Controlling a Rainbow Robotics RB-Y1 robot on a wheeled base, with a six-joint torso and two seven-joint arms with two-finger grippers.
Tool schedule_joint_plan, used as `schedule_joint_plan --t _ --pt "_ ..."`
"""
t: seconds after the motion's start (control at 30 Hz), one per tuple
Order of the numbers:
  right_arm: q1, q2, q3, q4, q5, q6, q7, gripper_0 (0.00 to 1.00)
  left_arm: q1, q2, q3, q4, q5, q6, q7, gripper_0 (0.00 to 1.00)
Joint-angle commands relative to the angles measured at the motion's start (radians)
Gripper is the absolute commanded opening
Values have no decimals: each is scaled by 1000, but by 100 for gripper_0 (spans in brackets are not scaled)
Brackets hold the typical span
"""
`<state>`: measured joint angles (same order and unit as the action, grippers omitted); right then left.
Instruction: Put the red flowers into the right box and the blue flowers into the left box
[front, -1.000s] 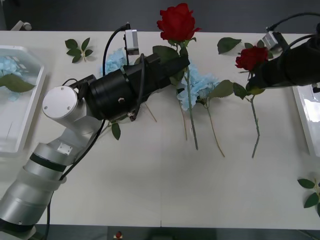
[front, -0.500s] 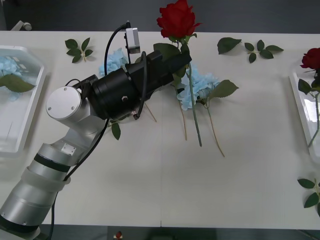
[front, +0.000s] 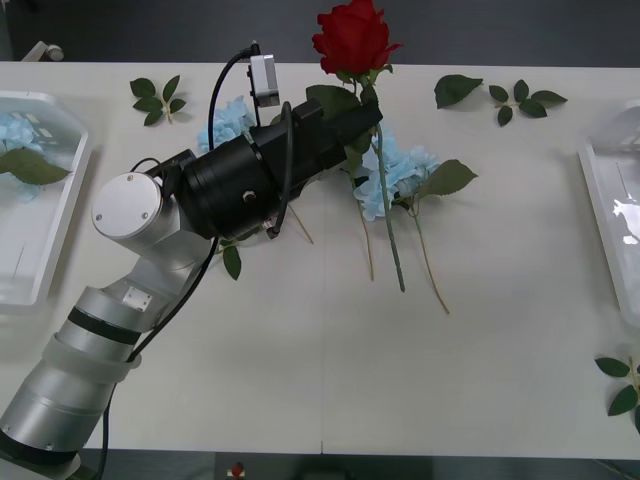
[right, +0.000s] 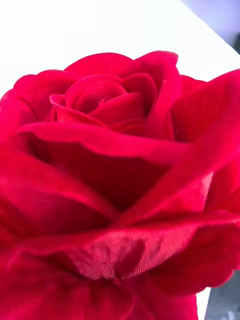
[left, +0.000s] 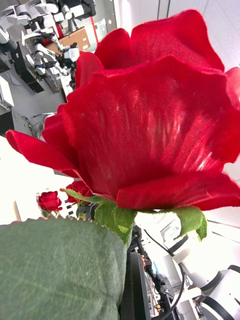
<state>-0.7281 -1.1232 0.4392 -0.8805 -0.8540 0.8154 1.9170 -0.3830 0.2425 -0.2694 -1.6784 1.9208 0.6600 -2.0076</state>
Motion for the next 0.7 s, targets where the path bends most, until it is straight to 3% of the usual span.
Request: schedule_joint_plan --t 0.03,0.1,0.13,0.17,0.23,0.33,0.43,0.7 --pt "-34 34 -17 77 32 -56 -3 0 12 1 6 -12 14 -2 -45 0" --pt "-34 52 -16 115 33 -82 -3 4 12 1 6 -12 14 -3 -43 0" --pt "-34 63 -16 140 32 -105 0 22 12 1 6 -12 15 -3 -45 0" --pt "-34 68 -16 152 32 -116 0 31 12 1 6 -12 15 -3 -45 0" --pt "-34 77 -16 183 32 -139 5 58 12 0 6 -12 14 -3 -45 0" --pt "-34 79 -16 189 27 -128 17 78 12 1 6 -12 14 -3 -45 0" --pt "-34 74 -16 179 -17 -107 37 88 12 1 6 -12 14 -3 -45 0" --pt "-33 -9 -16 64 -327 53 217 95 7 0 6 -12 14 -20 -45 0"
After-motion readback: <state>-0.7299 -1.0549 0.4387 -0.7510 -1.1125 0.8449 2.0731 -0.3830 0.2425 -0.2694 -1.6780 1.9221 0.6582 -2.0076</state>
